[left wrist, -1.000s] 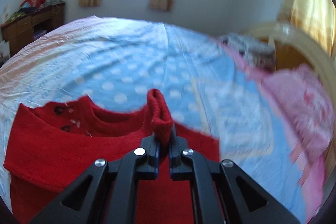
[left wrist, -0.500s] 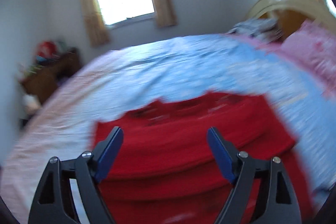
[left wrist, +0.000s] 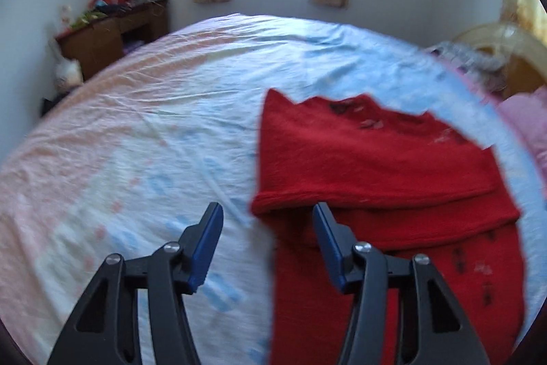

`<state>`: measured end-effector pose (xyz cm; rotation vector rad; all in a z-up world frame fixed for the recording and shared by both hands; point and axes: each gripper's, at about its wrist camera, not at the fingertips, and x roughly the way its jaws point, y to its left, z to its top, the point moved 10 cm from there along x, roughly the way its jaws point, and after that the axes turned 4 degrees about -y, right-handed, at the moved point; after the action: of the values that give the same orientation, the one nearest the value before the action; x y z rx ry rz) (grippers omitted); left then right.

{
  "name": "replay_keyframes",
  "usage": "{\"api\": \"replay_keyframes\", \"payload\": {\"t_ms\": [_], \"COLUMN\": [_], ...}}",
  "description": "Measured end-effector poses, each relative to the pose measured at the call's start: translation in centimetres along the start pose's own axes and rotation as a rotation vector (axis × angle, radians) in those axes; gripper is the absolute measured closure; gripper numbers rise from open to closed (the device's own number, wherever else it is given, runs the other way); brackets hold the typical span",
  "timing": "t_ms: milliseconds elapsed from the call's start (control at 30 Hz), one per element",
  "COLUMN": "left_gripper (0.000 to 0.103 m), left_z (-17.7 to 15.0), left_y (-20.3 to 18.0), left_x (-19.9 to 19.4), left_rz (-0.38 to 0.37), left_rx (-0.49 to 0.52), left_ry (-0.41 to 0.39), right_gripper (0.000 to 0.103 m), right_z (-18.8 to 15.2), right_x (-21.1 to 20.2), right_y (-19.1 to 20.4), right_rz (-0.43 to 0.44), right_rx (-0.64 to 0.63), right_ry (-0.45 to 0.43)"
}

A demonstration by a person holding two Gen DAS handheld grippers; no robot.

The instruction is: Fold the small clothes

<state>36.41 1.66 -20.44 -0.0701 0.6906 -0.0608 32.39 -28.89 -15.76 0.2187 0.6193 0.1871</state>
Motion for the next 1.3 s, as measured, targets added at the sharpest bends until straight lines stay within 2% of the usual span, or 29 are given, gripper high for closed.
{"api": "replay_keyframes", "payload": {"t_ms": [33, 100, 167, 233, 300, 433, 467, 667, 733, 800, 867, 900, 933, 1000, 1133, 1300], "left_gripper": [0.048, 0.054, 0.068, 0.076, 0.076, 0.077, 0.084, 0.091, 0.092, 0.092, 0.092, 0.092, 0.092, 0.092, 0.092, 0.092], "left_z": [-0.1, -0.7, -1.3, -1.8, -1.9, -1.7, -1.7, -1.7, -1.4, -1.3, -1.5, -1.6, -1.6, -1.5, -1.7, -2.0], "left_y": [-0.6, -1.1, -1.3, -1.6, -2.2, -2.8, -2.7, -2.1, -1.7, -1.4, -1.3, -1.2, -1.2, -0.8, 0.1, 0.2], "left_x": [0.1, 0.8, 1.6, 2.1, 2.4, 3.9, 4.2, 3.9, 3.5, 3.4, 3.8, 4.1, 4.1, 4.0, 3.6, 3.3], "left_rz": [-0.039, -0.069, -0.096, -0.148, -0.176, -0.164, -0.167, -0.132, -0.115, -0.123, -0.118, -0.122, -0.125, -0.124, -0.117, -0.108], "left_rx": [0.001, 0.007, -0.007, -0.043, -0.059, -0.045, -0.047, -0.039, -0.045, -0.052, -0.045, -0.046, -0.051, -0.066, -0.11, -0.116], "left_ry": [0.006, 0.028, 0.064, 0.099, 0.11, 0.117, 0.118, 0.092, 0.067, 0.065, 0.077, 0.085, 0.086, 0.085, 0.078, 0.063], "right_gripper": [0.026, 0.026, 0.026, 0.026, 0.026, 0.026, 0.026, 0.027, 0.041, 0.049, 0.068, 0.091, 0.091, 0.092, 0.092, 0.093], "right_z": [0.6, 1.1, 1.1, 0.8, 0.5, -0.3, -0.4, 0.9, 1.2, 1.3, 0.9, 0.8, 1.0, 1.1, 2.2, 2.7], "right_x": [1.0, 2.4, 4.0, 5.2, 6.1, 7.1, 7.3, 8.8, 9.9, 11.4, 13.0, 13.3, 13.4, 13.0, 10.4, 7.9], "right_y": [0.0, 0.0, 0.0, -0.3, -0.6, -0.9, -0.9, -2.5, -2.9, -3.0, -2.5, -2.4, -2.4, -1.9, -1.7, -4.8], "right_rz": [-0.01, -0.023, -0.036, -0.045, -0.049, -0.055, -0.058, -0.09, -0.098, -0.101, -0.099, -0.122, -0.154, -0.127, -0.162, -0.201], "right_rx": [-0.01, -0.02, -0.023, -0.013, 0.009, 0.02, 0.016, 0.056, 0.065, 0.068, 0.046, 0.025, 0.0, -0.002, -0.079, -0.04], "right_ry": [0.006, 0.022, 0.043, 0.064, 0.076, 0.094, 0.096, 0.097, 0.116, 0.15, 0.195, 0.197, 0.184, 0.167, 0.086, 0.046]}}
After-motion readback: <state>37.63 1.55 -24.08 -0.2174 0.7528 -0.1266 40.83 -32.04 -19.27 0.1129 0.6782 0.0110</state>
